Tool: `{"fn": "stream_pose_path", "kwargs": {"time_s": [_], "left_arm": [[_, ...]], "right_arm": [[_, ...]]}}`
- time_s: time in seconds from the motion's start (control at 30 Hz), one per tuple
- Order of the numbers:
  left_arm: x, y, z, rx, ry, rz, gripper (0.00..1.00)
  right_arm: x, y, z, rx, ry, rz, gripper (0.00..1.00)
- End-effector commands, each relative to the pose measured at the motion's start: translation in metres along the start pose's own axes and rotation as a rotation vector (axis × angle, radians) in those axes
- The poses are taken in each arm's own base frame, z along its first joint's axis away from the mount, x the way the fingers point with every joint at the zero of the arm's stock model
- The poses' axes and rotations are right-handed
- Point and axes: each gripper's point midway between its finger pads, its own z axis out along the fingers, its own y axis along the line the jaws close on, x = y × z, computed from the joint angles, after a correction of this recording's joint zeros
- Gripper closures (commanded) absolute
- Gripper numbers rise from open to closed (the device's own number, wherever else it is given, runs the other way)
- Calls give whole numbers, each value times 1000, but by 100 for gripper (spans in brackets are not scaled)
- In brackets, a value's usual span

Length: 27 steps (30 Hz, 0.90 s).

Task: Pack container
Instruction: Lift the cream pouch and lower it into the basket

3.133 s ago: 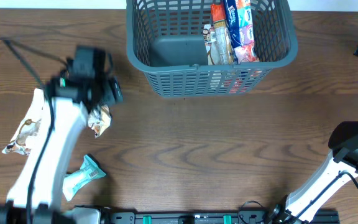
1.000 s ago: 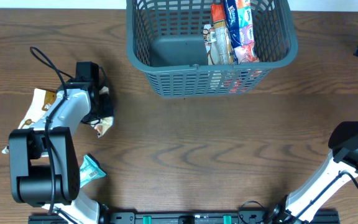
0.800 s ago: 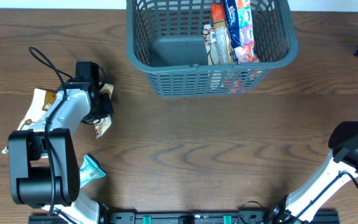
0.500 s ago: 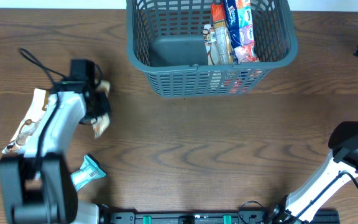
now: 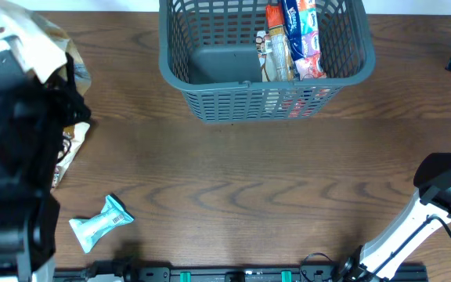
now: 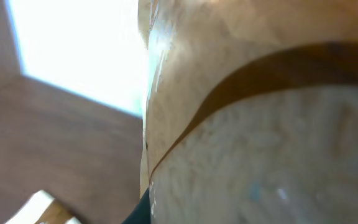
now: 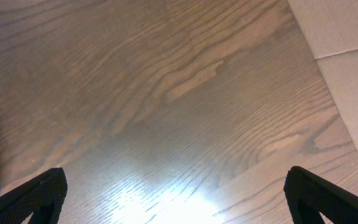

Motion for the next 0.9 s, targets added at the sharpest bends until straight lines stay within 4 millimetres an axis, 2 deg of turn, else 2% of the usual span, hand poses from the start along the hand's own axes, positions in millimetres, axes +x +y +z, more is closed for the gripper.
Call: {"fn": "stream_pose_path", "kwargs": {"time_s": [0.0,0.13,0.27,0.37,0.5,0.67,0.73,0.87], "left_arm": [[2,-41,3,230,45,-60,94],[-2,-78,16,401,54,-69,94],[0,-118,47,516,41,-60,94],[15,-150,71,591,62,-52,95],[51,-185,101,651,138,-38,94],[106,-209,131,668,261,-23,95],[128,-212,144,645,304,-18,94],[163,-202,175,573,368,-13,94]], "right_arm": [[1,-3,-3,2,-2,21,1],[1,-3,-3,1,-2,20,1],[1,-3,-3,2,-2,20,1],[1,-3,-3,2,-2,21,1],[1,-3,-3,2,-2,21,1],[1,-3,-3,2,-2,21,1],[1,-3,-3,2,-2,21,1],[1,-3,-3,2,-2,21,1]]}}
